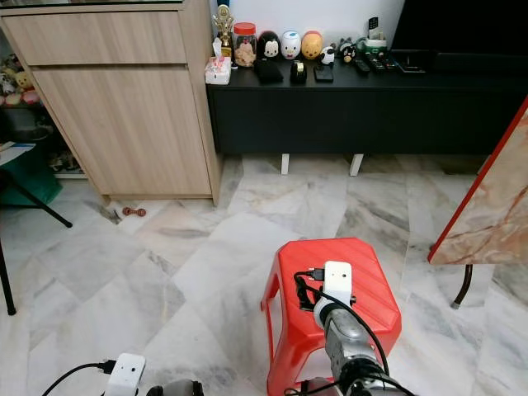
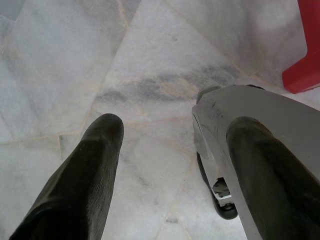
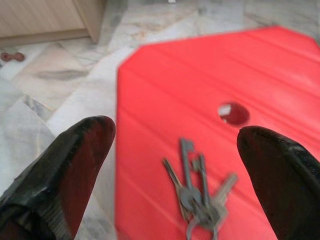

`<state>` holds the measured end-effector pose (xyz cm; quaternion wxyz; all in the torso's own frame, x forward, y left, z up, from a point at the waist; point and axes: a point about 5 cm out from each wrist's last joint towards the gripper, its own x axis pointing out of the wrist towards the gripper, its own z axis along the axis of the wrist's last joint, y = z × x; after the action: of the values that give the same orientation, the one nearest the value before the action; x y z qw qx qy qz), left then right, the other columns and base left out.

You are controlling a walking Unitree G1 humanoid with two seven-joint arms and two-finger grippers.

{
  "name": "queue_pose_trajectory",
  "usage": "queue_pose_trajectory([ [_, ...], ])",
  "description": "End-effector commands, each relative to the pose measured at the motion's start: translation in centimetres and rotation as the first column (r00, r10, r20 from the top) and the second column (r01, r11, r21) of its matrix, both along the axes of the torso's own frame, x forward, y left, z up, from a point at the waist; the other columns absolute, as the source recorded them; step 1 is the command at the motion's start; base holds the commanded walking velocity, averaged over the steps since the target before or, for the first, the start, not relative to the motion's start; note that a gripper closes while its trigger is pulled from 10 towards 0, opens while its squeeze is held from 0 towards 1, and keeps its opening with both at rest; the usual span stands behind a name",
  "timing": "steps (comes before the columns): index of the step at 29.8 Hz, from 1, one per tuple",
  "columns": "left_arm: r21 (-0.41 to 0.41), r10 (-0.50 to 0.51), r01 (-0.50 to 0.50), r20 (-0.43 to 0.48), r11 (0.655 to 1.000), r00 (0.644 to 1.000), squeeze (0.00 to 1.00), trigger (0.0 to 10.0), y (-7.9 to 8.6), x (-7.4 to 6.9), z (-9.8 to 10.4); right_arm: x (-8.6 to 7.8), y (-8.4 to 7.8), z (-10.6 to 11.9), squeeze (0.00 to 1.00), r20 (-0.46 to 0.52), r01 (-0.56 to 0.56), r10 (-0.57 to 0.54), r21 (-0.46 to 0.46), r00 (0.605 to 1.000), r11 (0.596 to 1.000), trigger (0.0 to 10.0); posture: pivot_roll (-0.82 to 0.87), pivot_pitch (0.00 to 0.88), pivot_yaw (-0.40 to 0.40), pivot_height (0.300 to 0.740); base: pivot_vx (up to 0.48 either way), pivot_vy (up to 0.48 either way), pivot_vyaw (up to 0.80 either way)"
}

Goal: Hang keys on a hook

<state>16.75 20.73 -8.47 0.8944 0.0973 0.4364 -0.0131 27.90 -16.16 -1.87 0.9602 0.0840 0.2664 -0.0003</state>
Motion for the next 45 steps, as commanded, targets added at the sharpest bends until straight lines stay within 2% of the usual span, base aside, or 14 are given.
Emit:
queue_pose_trajectory([
  [1, -0.012, -0.012, 0.010, -0.141, 1.000, 0.990, 0.00, 10.0, -0.6, -2.9, -1.5, 0.1, -0.2, 0.2, 0.00, 0.022, 0.022, -0.022, 0.007, 1.000, 1.000, 10.0, 0.03, 0.040, -0.040, 0.632, 0.000, 0.000, 0.00],
  [5, 0.007, -0.038, 0.039, -0.127, 0.999, 0.991, 0.00, 10.0, -0.6, -2.1, -1.2, -0.5, -0.8, -0.1, 0.00, 0.027, 0.032, -0.031, -0.017, 0.999, 0.999, 10.0, 0.02, 0.031, -0.031, 0.632, 0.000, -0.156, 0.00],
  [14, 0.011, -0.038, 0.040, -0.123, 0.999, 0.992, 0.00, 10.0, -0.3, -1.7, -1.0, -0.3, -0.9, 0.1, 0.00, 0.048, 0.023, -0.021, -0.027, 0.999, 0.999, 10.0, 0.02, 0.021, -0.031, 0.632, 0.000, -0.369, 0.00],
  [26, 0.007, -0.021, 0.022, -0.124, 1.000, 0.992, 0.00, 10.0, -0.5, -1.8, -1.1, -0.1, -0.3, 0.1, 0.00, 0.032, -0.011, 0.012, -0.023, 0.999, 1.000, 10.0, 0.02, 0.030, -0.039, 0.632, 0.000, 0.000, 0.00],
  [32, 0.005, -0.023, 0.024, -0.127, 1.000, 0.992, 0.00, 10.0, -0.6, -1.8, -1.1, -0.2, 0.3, -0.2, 0.00, -0.012, -0.110, 0.109, -0.065, 0.994, 0.992, 10.0, 0.02, 0.023, -0.038, 0.632, 0.000, 0.000, 0.00],
  [45, -0.005, -0.025, 0.024, -0.123, 1.000, 0.992, 0.00, 10.0, -0.8, -1.7, -1.1, -0.5, 0.3, -0.5, 0.00, -0.051, -0.157, 0.153, -0.093, 0.987, 0.983, 10.0, 0.02, 0.011, -0.041, 0.632, 0.000, 0.000, 0.00],
])
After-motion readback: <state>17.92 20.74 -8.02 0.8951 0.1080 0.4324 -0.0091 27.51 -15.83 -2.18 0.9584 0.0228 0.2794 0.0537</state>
